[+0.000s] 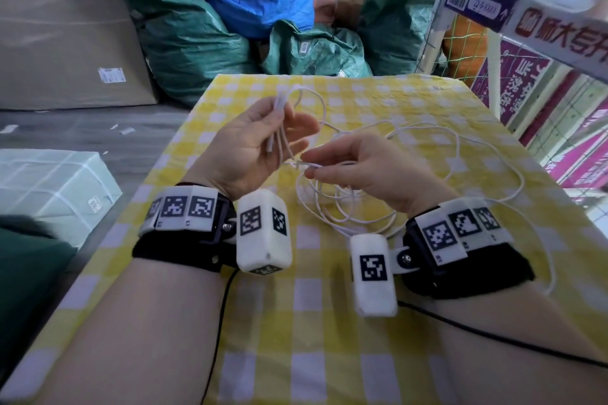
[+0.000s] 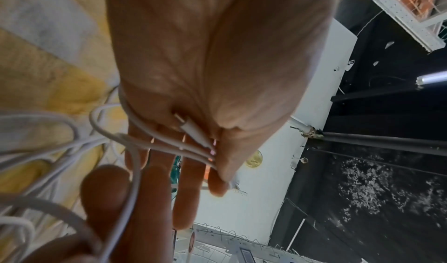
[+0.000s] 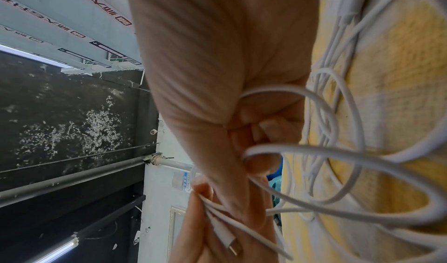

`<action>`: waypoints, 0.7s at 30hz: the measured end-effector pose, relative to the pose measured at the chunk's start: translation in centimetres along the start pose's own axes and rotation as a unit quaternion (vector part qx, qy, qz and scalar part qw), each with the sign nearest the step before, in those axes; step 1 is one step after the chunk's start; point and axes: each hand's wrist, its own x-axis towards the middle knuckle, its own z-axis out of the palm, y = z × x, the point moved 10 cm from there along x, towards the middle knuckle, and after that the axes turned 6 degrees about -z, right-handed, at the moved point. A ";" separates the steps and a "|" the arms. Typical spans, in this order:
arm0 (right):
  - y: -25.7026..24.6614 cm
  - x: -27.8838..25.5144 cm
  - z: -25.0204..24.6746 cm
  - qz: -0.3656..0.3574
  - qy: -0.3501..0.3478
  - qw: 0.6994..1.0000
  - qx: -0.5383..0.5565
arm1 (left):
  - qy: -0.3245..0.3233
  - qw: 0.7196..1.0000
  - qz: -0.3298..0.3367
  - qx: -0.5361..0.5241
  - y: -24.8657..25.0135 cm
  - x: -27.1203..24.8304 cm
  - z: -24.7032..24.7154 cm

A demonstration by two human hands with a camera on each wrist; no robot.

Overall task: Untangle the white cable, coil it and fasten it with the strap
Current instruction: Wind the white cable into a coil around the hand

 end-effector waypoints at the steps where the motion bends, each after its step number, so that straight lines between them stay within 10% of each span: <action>1: -0.2 -0.1 0.3 -0.007 -0.012 1.000 0.012 | -0.014 1.000 -0.010 0.014 -0.3 -0.1 0.5; 11: -1.2 -0.4 0.8 -0.028 -0.041 0.997 0.058 | 0.041 0.977 -0.034 0.206 -0.8 -0.1 0.2; 21: -1.1 -1.1 -6.4 -0.053 0.276 0.958 -0.063 | 0.121 0.986 -0.064 0.091 -0.1 -0.2 -3.3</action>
